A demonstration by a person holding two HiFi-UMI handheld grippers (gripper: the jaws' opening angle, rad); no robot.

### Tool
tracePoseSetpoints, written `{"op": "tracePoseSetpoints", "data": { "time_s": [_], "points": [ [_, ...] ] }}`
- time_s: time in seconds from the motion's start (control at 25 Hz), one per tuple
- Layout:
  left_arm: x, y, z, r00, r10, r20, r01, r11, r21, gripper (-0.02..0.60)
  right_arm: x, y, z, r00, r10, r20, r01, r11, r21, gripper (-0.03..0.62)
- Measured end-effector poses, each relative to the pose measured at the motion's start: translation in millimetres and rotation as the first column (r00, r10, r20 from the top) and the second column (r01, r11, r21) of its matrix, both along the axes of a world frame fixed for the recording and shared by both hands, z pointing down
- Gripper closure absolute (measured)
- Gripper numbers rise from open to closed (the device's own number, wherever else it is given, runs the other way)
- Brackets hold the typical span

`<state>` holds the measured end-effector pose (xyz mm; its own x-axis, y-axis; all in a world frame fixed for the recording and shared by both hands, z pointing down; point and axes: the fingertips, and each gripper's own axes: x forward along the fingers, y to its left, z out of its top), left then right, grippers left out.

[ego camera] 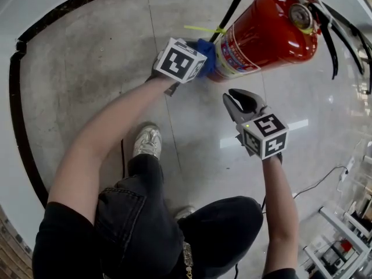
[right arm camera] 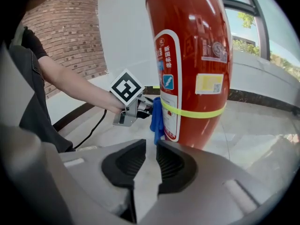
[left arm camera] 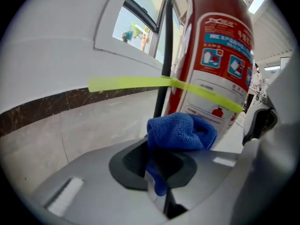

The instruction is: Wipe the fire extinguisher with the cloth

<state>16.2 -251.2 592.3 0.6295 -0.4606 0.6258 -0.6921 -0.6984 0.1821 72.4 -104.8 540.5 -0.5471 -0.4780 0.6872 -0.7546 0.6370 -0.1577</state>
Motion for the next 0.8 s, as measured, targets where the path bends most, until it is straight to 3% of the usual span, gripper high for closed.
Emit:
{"op": "tracePoseSetpoints", "data": {
  "time_s": [0.32,0.52,0.8],
  "points": [
    [3.1,-17.9,8.1,0.999,-0.019,-0.039,0.02,0.999,0.031,0.565,11.8,1.4,12.7,0.999,0.037,0.0,-0.037,0.999,-0.015,0.534],
    [1.3,7.1,9.5,0.999,-0.009,-0.04,0.009,1.0,0.007,0.568,8.4,-4.2,20.1,0.998,0.058,0.022,-0.058,0.998,-0.017,0.534],
    [14.1,61.2,12.4,0.996,0.075,-0.051,-0.078,0.995,-0.061,0.568,-1.7,-9.9,37.6,0.994,0.101,0.027,-0.101,0.995,-0.005,0.523]
  ]
}}
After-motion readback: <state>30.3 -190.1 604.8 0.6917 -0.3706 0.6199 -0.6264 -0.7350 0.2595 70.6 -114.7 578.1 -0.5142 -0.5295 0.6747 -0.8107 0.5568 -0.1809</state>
